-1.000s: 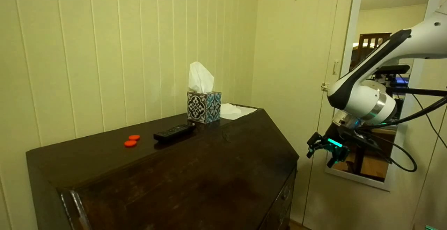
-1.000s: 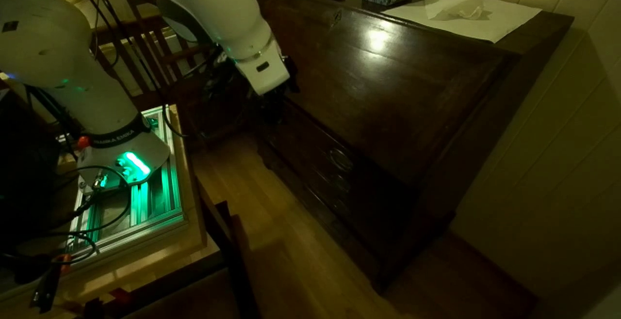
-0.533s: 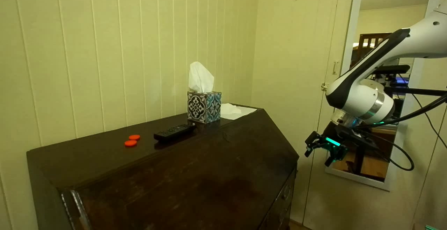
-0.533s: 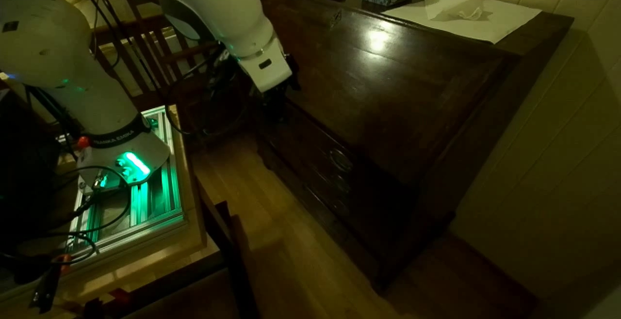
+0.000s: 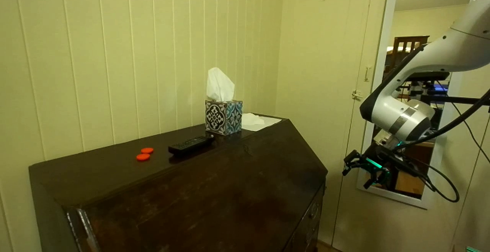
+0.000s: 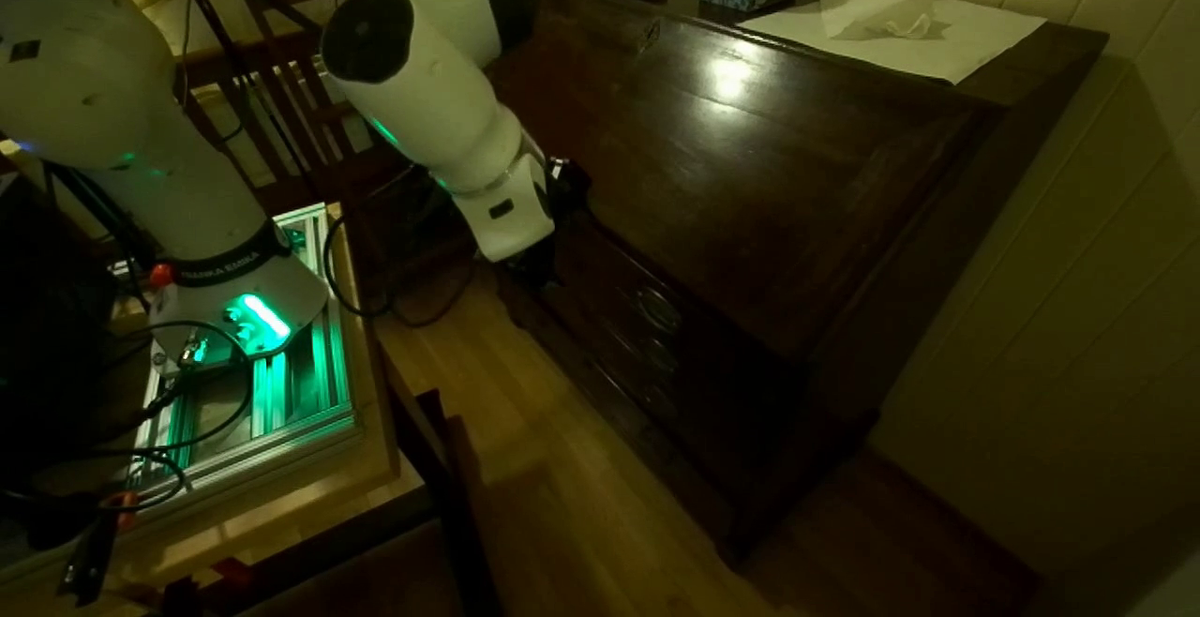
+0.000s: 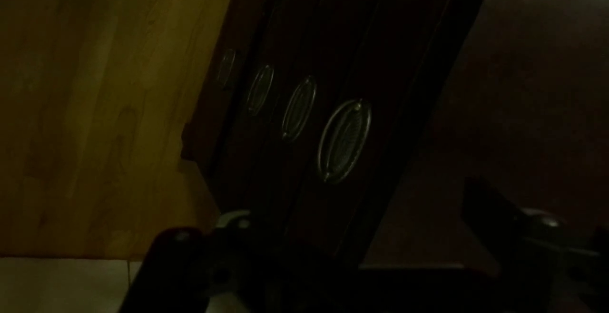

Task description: Open the topmost drawer on the right fully

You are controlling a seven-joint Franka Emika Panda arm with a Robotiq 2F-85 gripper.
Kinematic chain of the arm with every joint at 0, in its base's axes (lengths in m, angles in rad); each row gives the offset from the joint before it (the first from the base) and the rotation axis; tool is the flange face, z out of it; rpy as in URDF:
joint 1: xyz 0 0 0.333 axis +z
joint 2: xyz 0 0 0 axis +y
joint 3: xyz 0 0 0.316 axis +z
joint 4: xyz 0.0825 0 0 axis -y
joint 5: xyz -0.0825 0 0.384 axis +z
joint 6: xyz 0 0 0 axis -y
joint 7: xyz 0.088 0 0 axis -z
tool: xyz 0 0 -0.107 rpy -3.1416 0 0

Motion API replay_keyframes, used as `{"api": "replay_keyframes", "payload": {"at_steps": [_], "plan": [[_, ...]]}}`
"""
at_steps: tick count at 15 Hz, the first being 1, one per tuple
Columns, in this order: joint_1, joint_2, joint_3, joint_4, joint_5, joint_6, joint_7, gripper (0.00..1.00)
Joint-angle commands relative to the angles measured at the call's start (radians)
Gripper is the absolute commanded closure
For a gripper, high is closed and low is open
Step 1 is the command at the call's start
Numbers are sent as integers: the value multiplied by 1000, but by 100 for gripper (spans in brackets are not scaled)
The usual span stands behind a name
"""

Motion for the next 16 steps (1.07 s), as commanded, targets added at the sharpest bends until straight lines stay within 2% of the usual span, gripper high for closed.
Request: {"api": "replay_keyframes", "payload": {"at_steps": [1, 3, 6, 7, 9, 10, 11, 13, 16], "plan": [[-1, 200, -8, 129, 224, -79, -203, 0], [-16, 317, 18, 193, 325, -126, -279, 0], [-45, 479, 71, 283, 404, -186, -309, 0], [-154, 508, 189, 314, 396, -163, -300, 0], [-198, 584, 252, 365, 362, -140, -261, 0], [-215, 604, 265, 369, 292, -144, -195, 0], [-224, 523, 282, 314, 318, -119, -247, 0], [-246, 585, 302, 347, 299, -120, -222, 0], [-250, 600, 303, 361, 298, -120, -217, 0]]}}
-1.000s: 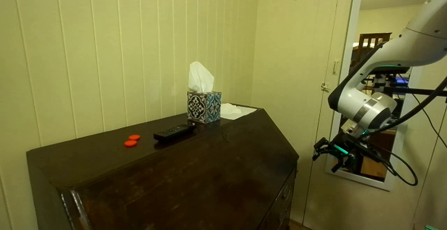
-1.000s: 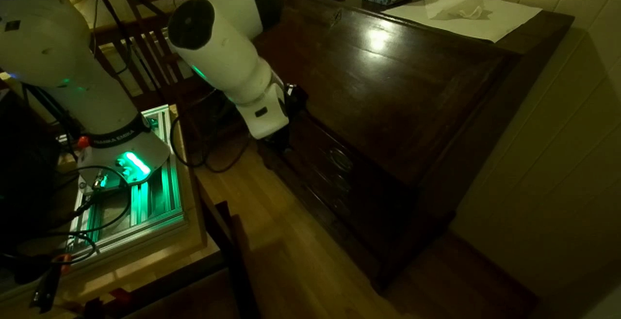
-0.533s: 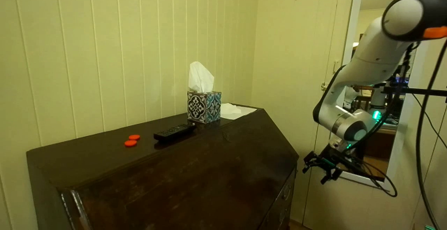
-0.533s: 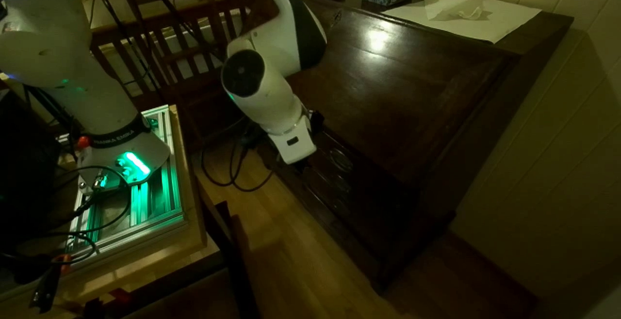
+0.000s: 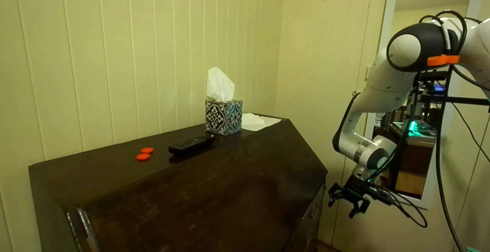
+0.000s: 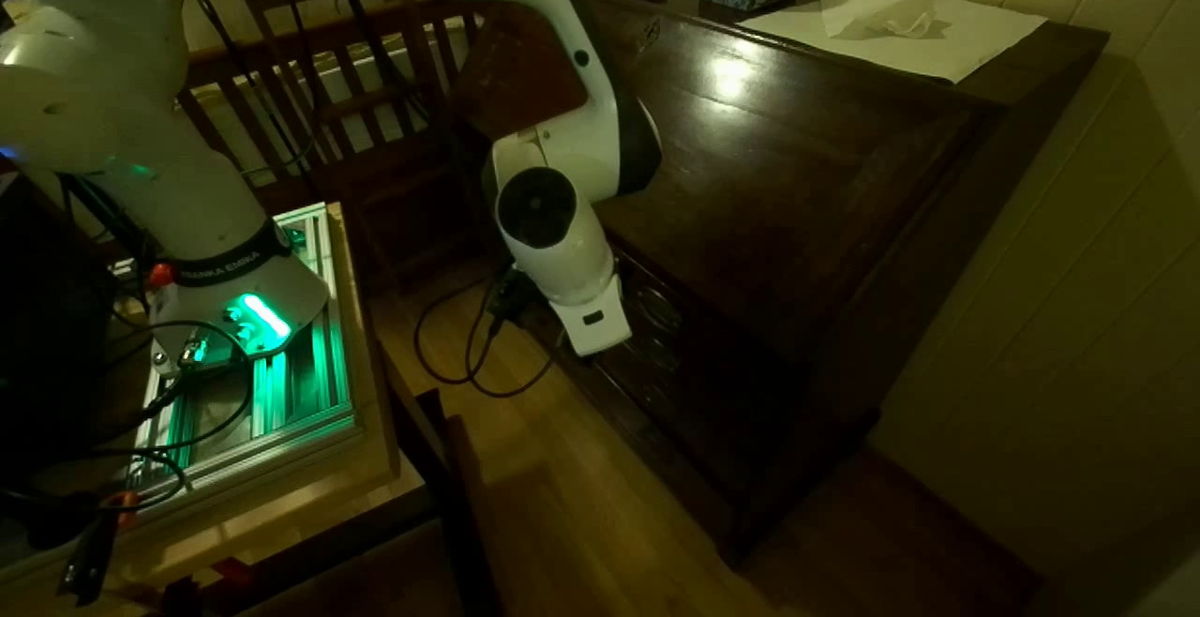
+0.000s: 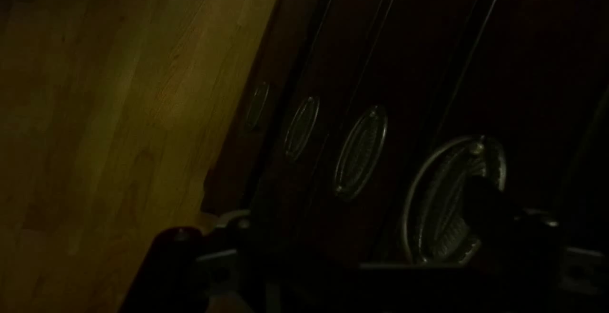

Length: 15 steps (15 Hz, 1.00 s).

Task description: Open the topmost drawer on the right fully

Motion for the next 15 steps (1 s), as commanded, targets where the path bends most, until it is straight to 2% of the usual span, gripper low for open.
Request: {"api": "replay_keyframes", "payload": {"at_steps": [1, 15], "plan": [[-50, -11, 49, 0, -24, 25, 10, 0], [-94, 124, 113, 136, -35, 59, 118, 0]]}}
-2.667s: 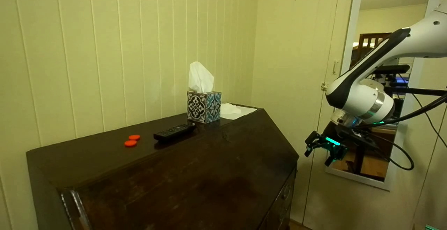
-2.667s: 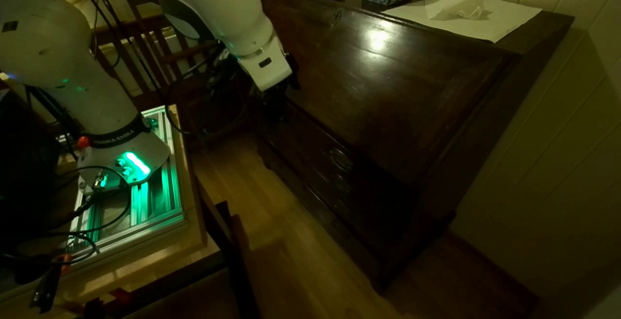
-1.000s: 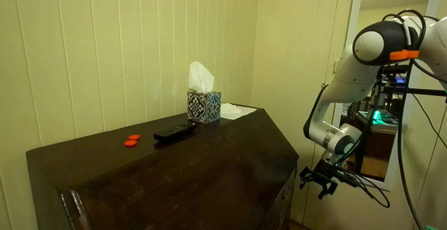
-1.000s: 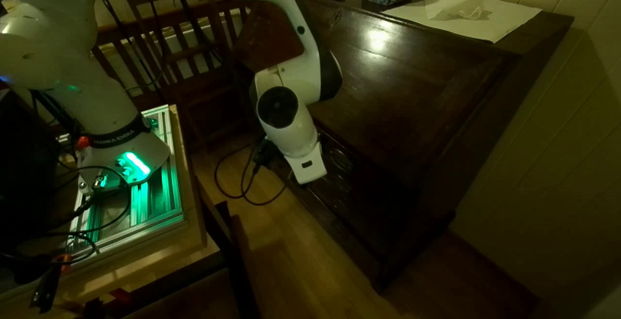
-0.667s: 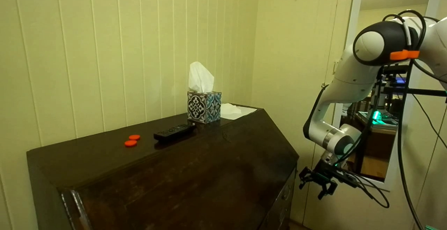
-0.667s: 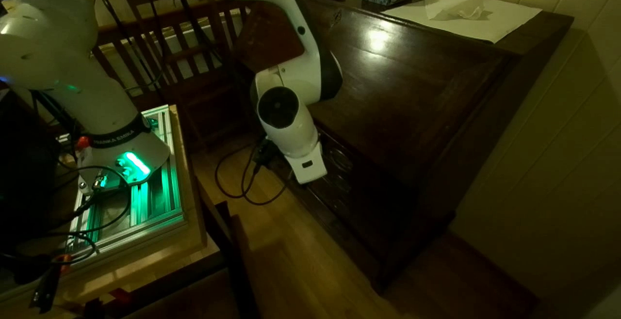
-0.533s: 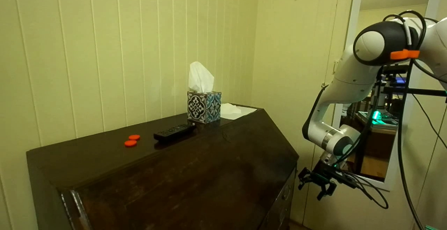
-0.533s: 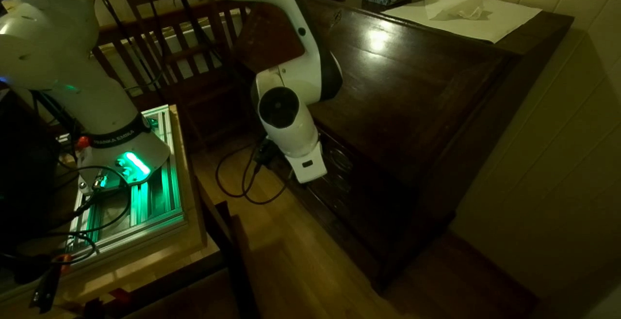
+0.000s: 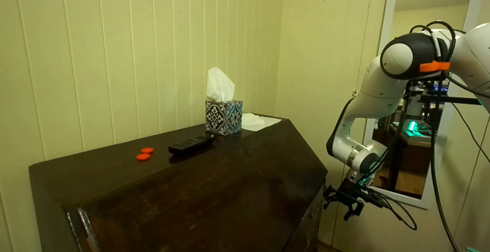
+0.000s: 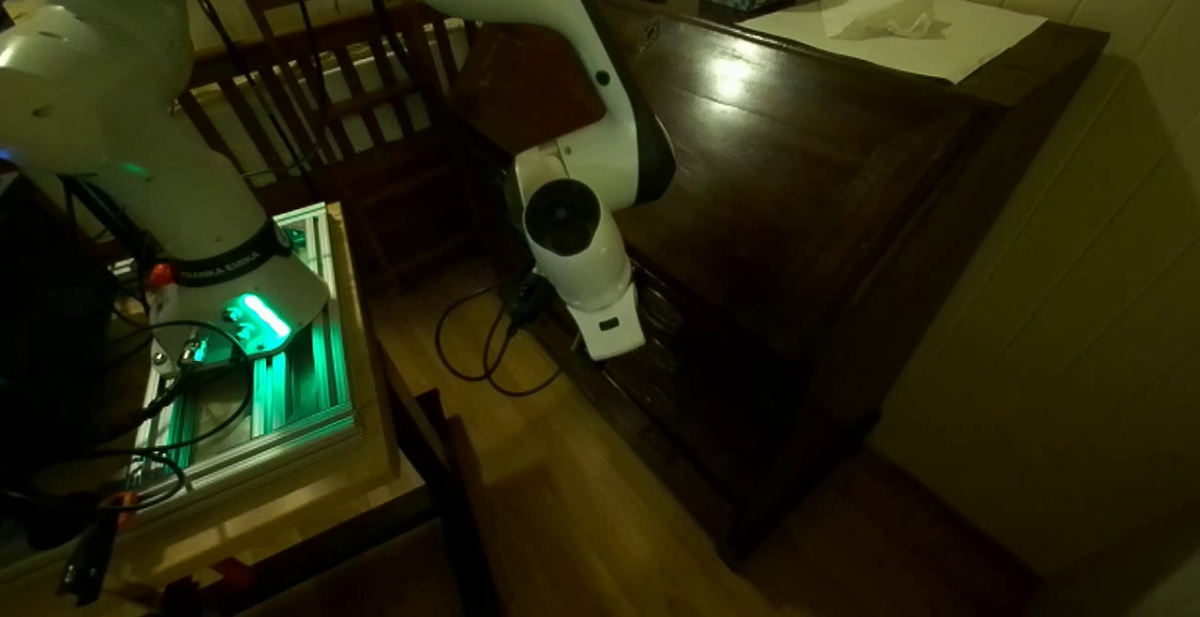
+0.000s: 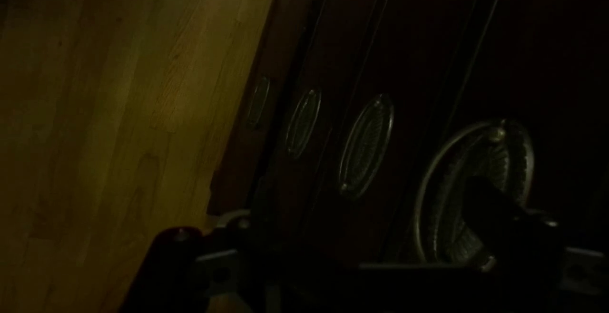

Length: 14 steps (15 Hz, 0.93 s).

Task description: Open the topmost drawer on the right fully

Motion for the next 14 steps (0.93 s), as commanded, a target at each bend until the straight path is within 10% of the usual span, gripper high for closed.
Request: {"api": "replay_keyframes", "payload": {"at_steps": [1, 14], "plan": [[-33, 62, 26, 69, -34, 5, 56, 0], [-60, 184, 61, 204, -86, -16, 153, 6]]}}
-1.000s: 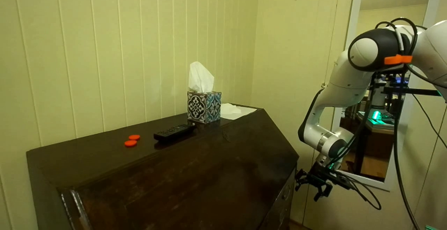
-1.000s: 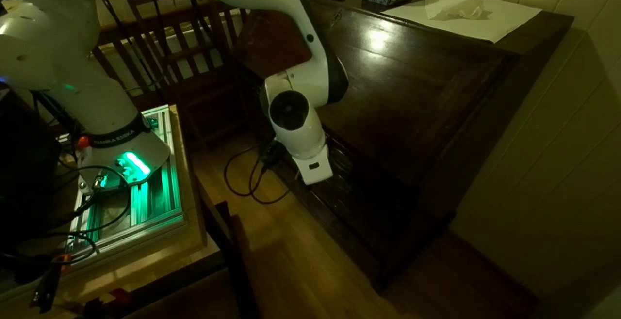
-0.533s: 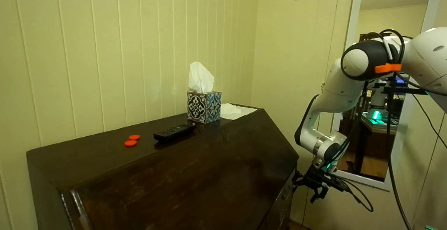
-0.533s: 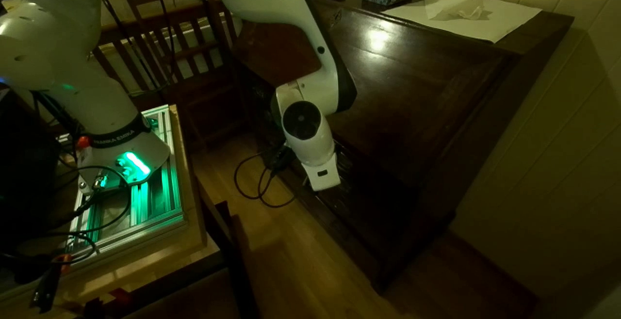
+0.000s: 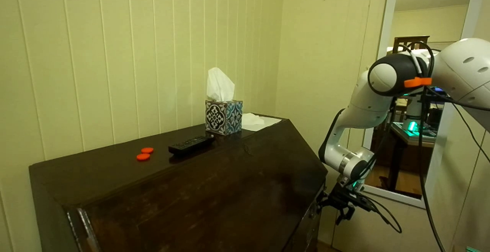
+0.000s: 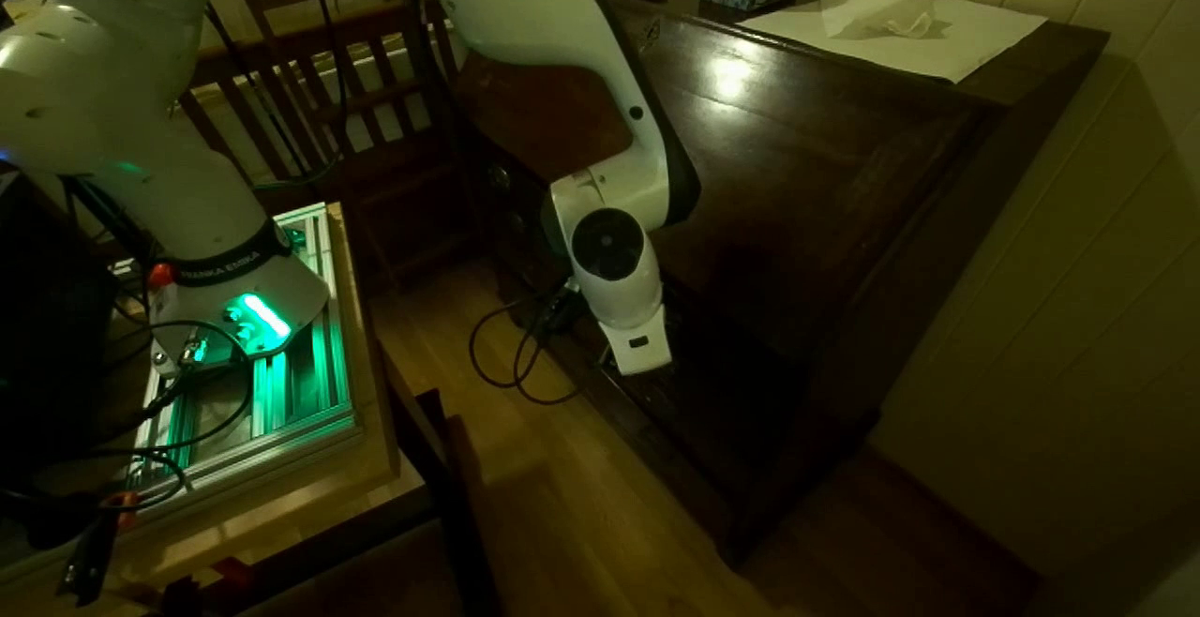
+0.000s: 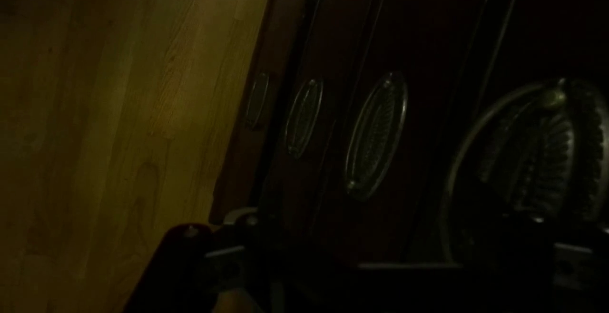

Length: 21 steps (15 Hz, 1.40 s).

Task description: Open the topmost drawer on the right fully

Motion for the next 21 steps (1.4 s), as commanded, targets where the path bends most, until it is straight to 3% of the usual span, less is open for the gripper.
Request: {"api": "replay_keyframes", "payload": {"at_steps": [1, 6, 9, 15, 18, 20, 21], "plan": [[-29, 37, 21, 48, -50, -15, 55, 9], [-47, 43, 38, 62, -71, -15, 71, 4], [-64, 44, 54, 67, -54, -24, 69, 10], [-109, 39, 95, 76, -4, -69, 28, 8], [-110, 60, 94, 86, -16, -80, 55, 21], [-108, 67, 86, 91, -27, -93, 68, 23], [-103, 62, 77, 87, -39, -98, 84, 42]]}}
